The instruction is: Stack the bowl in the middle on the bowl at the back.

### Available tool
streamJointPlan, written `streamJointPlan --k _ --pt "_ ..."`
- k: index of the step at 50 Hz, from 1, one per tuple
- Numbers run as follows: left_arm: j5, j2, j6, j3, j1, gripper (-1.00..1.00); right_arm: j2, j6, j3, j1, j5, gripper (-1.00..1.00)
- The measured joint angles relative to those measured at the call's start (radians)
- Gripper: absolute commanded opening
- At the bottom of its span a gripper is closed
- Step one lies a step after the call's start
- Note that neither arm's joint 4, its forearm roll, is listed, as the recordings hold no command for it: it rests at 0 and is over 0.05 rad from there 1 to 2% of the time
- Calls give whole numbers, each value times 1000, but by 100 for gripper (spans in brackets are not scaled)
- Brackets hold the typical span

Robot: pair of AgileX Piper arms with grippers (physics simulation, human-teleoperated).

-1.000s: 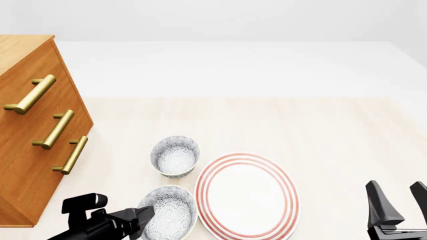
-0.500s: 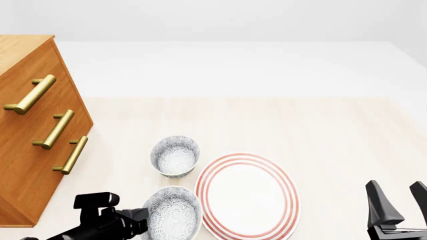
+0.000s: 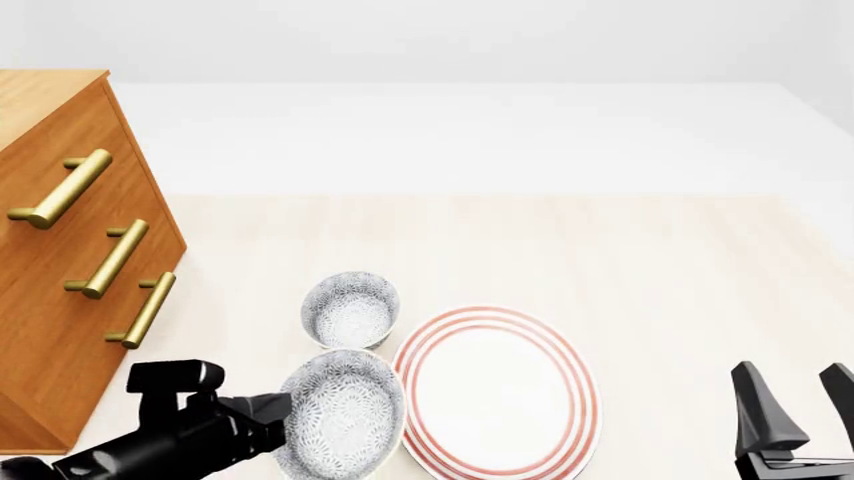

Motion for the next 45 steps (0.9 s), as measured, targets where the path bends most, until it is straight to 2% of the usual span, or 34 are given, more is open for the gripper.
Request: streamJointPlan --k 13,21,45 --pt "273 -176 41 -129 -35 -100 -9 -5 0 2 7 100" --pt "409 -235 71 -222 -99 -100 -14 -8 0 4 11 100" --pt "651 -287 104 -407 -335 -100 -25 -23 -1 9 19 100"
